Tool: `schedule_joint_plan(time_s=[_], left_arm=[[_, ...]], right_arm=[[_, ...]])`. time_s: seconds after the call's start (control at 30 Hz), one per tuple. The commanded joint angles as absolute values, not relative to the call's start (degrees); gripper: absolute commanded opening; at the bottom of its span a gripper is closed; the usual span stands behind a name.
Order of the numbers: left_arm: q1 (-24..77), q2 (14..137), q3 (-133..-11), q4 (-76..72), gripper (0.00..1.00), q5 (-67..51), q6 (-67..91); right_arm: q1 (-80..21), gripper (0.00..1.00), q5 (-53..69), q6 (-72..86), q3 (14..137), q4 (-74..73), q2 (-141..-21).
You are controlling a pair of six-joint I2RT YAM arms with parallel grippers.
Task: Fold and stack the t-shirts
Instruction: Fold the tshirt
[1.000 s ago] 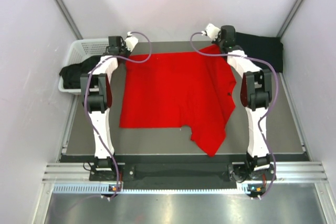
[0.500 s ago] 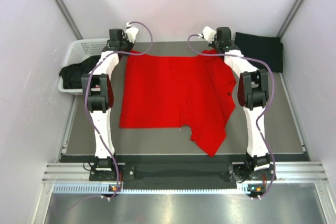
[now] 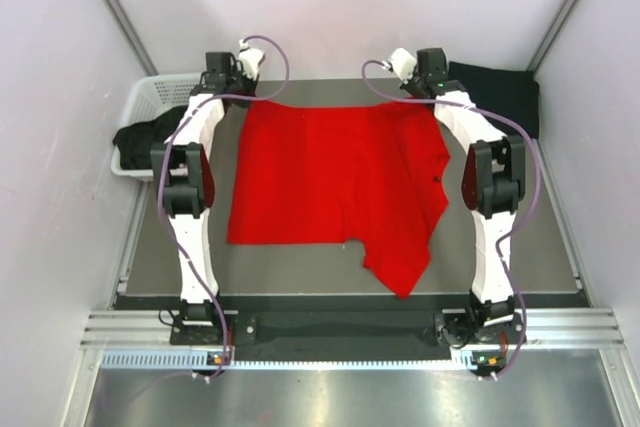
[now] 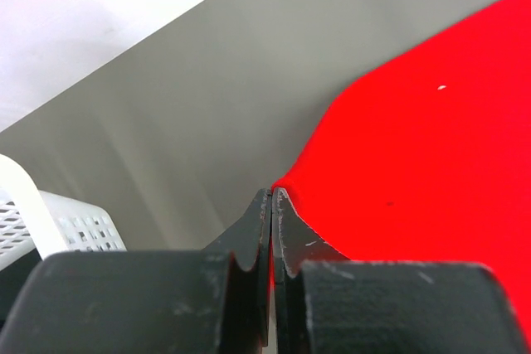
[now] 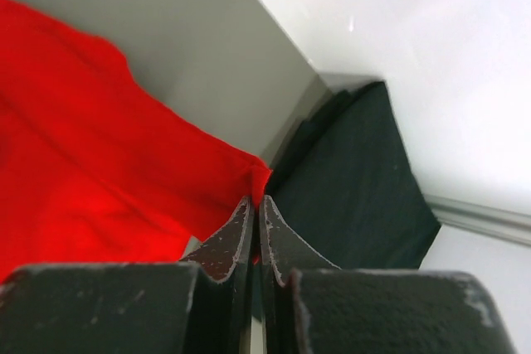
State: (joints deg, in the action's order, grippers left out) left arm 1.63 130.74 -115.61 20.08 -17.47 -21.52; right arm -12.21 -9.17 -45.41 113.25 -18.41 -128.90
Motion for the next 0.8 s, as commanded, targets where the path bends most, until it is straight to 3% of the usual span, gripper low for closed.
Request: schedule_joint_plan(time_s=[0.0,0.77], left_arm=[[1.6,125.6,-116.4,20.2,0.0,-20.2,-20.1],[-4.4,119.8,-111.7,24.9,0.0,-23.5,-20.7]], right_arm=[[-12.7,0.0,-8.6,-43.9,112.1,-20.1,-124.3],[-9.0,0.0,-10.3,-41.7,101.1,-22.8,-115.5]])
